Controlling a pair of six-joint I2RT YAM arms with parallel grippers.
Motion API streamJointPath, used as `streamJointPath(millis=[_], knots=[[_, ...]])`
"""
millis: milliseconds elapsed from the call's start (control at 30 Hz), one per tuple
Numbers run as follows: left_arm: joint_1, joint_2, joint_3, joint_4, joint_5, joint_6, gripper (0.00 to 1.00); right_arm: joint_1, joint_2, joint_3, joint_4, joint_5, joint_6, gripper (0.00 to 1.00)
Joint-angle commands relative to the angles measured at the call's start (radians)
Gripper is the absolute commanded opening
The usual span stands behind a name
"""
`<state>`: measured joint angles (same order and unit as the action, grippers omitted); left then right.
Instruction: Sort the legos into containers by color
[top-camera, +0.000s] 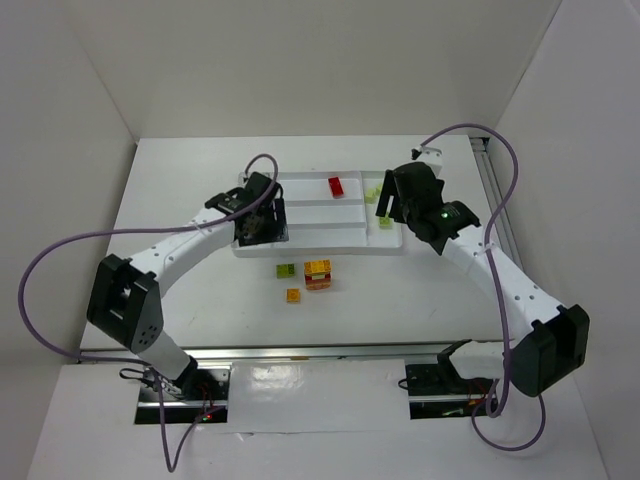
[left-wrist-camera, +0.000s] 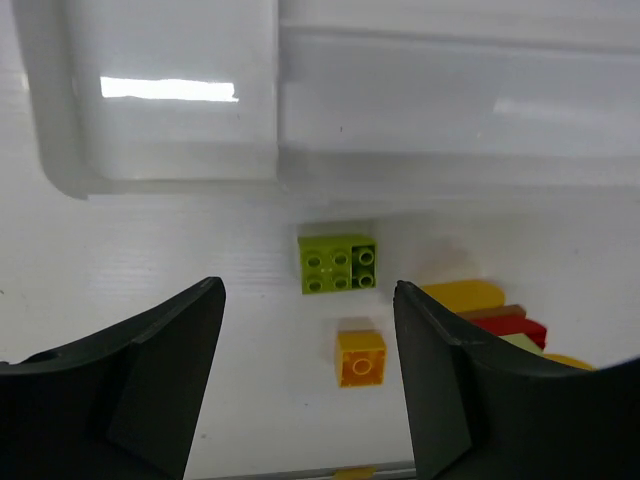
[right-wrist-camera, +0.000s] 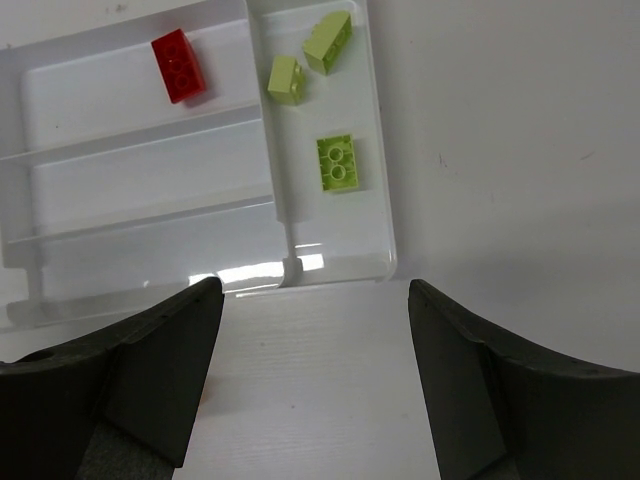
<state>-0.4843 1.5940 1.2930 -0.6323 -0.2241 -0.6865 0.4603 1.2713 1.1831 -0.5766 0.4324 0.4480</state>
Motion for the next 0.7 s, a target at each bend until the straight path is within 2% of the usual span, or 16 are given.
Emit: streamJointPath(millis=[0,133,300,500,667], knots=[[-0.055,-0.006,-0.087,0.008,0.069,-0.010,0.79,-0.006,0.008,-0.004,0.009,0.006,-0.003,0.82],[-0.102,-0.006,-0.145,0.032,0.071,-0.019,0.87,-0.006,0.017,0.006,0.009,0.006,-0.012,0.82],[-0.102,0.004,-0.238,0.132,0.106,-0.019,0.87,-0.006,0.026,0.006,0.009,0.006,-0.012,0.82],[-0.102,0.086,-0.218,0.143,0.115,-0.010,0.86,-0.006,0.026,0.006,0.009,0.006,-0.012,0.82],[-0.102,0.098,-0.218,0.174,0.071,-0.030,0.83,-0.006,0.026,-0.004,0.009,-0.003,-0.012,0.82]])
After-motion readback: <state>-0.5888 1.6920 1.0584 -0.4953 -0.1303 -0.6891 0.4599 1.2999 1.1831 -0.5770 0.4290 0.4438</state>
